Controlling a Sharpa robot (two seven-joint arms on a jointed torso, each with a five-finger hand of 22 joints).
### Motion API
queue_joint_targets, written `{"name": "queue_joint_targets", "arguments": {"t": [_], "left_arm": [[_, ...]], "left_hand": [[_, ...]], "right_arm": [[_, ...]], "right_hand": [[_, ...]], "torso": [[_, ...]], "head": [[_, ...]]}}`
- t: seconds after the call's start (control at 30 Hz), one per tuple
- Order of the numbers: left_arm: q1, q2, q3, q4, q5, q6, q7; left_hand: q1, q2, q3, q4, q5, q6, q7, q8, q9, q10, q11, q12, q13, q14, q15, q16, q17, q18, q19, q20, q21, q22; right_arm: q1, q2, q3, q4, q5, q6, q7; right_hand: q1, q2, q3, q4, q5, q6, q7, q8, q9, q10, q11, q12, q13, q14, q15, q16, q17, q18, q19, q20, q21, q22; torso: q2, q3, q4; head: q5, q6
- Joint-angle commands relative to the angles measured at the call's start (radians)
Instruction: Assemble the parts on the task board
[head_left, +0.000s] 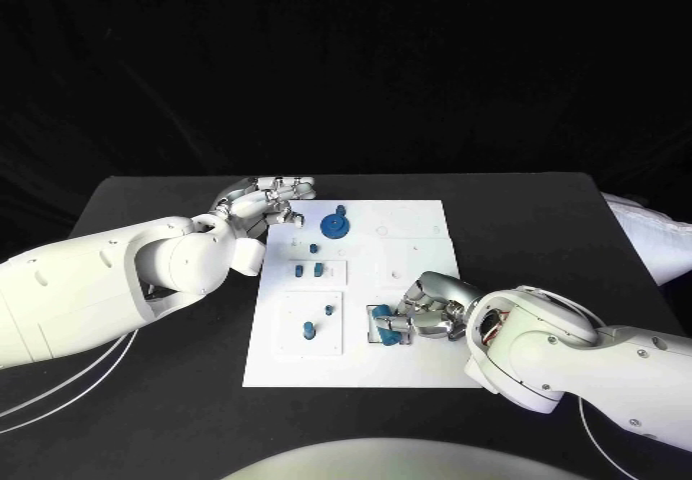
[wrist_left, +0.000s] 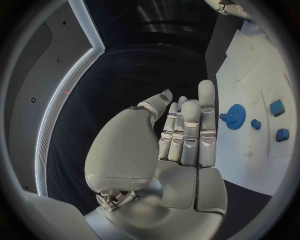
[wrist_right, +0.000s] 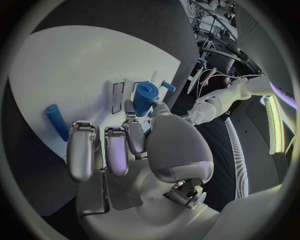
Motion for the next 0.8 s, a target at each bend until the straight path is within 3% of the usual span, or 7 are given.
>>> {"name": "queue_joint_targets", "arguments": {"t": [0.03, 0.1, 0.23, 0.3, 0.5, 0.6, 0.8], "left_arm": [[0.0, 0.001, 0.001, 0.003, -0.001, 0.02, 0.002], [0.0, 0.0, 0.001, 0.003, -0.001, 0.02, 0.002], [0.0, 0.001, 0.0, 0.003, -0.001, 0.021, 0.002], [0.0, 0.001, 0.0, 0.003, -0.001, 0.021, 0.002], [0.0, 0.0, 0.0, 0.003, -0.001, 0.021, 0.001], [0.0, -0.001, 0.0, 0.003, -0.001, 0.021, 0.001], [0.0, -0.001, 0.0, 0.003, -0.001, 0.021, 0.001]], "left_hand": [[0.0, 0.007, -0.006, -0.002, 0.0, -0.007, -0.002, 0.001, 0.0, -0.007, 0.0, 0.003, 0.001, -0.007, 0.003, 0.0, -0.001, 0.019, -0.003, 0.006, -0.006, -0.001], [0.0, 0.007, -0.006, -0.002, 0.0, -0.007, -0.002, 0.001, 0.0, -0.007, 0.0, 0.003, 0.001, -0.007, 0.003, 0.0, -0.001, 0.019, -0.003, 0.006, -0.006, -0.001], [0.0, 0.007, -0.006, -0.002, 0.0, -0.007, -0.002, 0.001, 0.0, -0.007, 0.0, 0.003, 0.001, -0.007, 0.003, 0.0, -0.001, 0.019, -0.003, 0.006, -0.006, -0.001], [0.0, 0.007, -0.006, -0.002, 0.0, -0.007, -0.002, 0.001, 0.0, -0.007, 0.0, 0.003, 0.001, -0.007, 0.003, 0.0, -0.001, 0.019, -0.003, 0.006, -0.006, -0.001], [0.0, 0.007, -0.007, -0.001, 0.0, -0.008, -0.002, 0.001, 0.0, -0.008, 0.0, 0.004, 0.001, -0.007, 0.003, 0.0, -0.002, 0.019, -0.003, 0.006, -0.006, -0.001], [0.0, 0.007, -0.007, -0.001, 0.0, -0.008, -0.002, 0.001, 0.0, -0.008, 0.0, 0.004, 0.001, -0.007, 0.003, 0.0, -0.002, 0.019, -0.003, 0.006, -0.006, -0.001], [0.0, 0.007, -0.007, -0.001, 0.0, -0.008, -0.002, 0.001, 0.0, -0.008, 0.0, 0.004, 0.001, -0.007, 0.003, 0.0, -0.002, 0.019, -0.003, 0.006, -0.006, -0.001]], "right_arm": [[-0.001, 0.002, 0.0, -0.002, -0.044, 0.043, -0.016], [-0.001, 0.004, 0.0, -0.003, -0.051, 0.038, -0.016], [-0.001, 0.006, 0.0, -0.006, -0.074, 0.02, -0.016], [-0.001, 0.007, 0.0, -0.006, -0.086, 0.013, -0.016], [-0.001, 0.006, 0.0, -0.002, -0.113, 0.006, -0.014], [-0.001, 0.006, 0.0, 0.001, -0.125, 0.011, -0.012], [-0.002, 0.007, 0.0, 0.001, -0.158, 0.031, -0.012]], "right_hand": [[-0.01, 0.004, -0.008, 0.0, -0.009, 0.011, -0.002, 0.007, 0.003, 0.002, -0.004, -0.005, -0.001, 0.069, -0.009, 0.002, 0.075, -0.02, 0.002, -0.005, 0.004, 0.0], [-0.021, 0.005, -0.02, 0.001, -0.043, 0.011, -0.003, 0.009, 0.007, 0.002, -0.006, -0.009, -0.001, 0.069, -0.01, 0.002, 0.075, -0.02, 0.002, -0.007, 0.004, 0.0], [-0.082, 0.002, -0.072, 0.002, -0.217, 0.0, 0.0, 0.007, 0.017, -0.013, -0.004, -0.045, -0.022, 0.068, -0.009, -0.001, 0.072, -0.019, -0.001, -0.007, -0.001, -0.006], [-0.106, -0.006, -0.096, 0.002, -0.28, -0.009, 0.003, 0.005, 0.021, -0.024, -0.001, -0.069, -0.038, 0.068, -0.007, -0.001, 0.073, -0.018, -0.003, -0.005, -0.003, -0.01], [-0.151, -0.035, -0.131, 0.003, -0.376, -0.019, 0.006, 0.005, 0.032, -0.04, 0.003, -0.112, -0.063, 0.068, -0.003, -0.001, 0.076, -0.018, -0.005, -0.001, -0.006, -0.013], [-0.093, -0.041, -0.115, -0.015, -0.369, -0.019, 0.005, 0.008, 0.039, -0.035, 0.002, -0.113, -0.058, 0.069, -0.003, 0.001, 0.08, -0.019, -0.003, -0.001, -0.003, -0.006], [0.098, -0.024, -0.065, -0.125, -0.328, -0.015, 0.003, 0.015, 0.052, -0.027, -0.002, -0.108, -0.048, 0.071, -0.007, 0.005, 0.089, -0.021, 0.002, -0.004, 0.004, 0.009]], "torso": [[-0.001, 0.0007, -0.0006], [0.0, 0.0006, -0.0012], [-0.001, 0.0004, -0.0018], [-0.001, 0.0005, -0.0016], [0.0, 0.0012, -0.0009], [0.0, 0.0011, -0.0007], [-0.001, 0.0005, -0.0004]], "head": [[0.002, -0.001], [0.002, -0.001], [0.002, 0.0], [0.002, 0.0], [0.002, 0.0], [0.003, -0.001], [0.003, -0.004]]}}
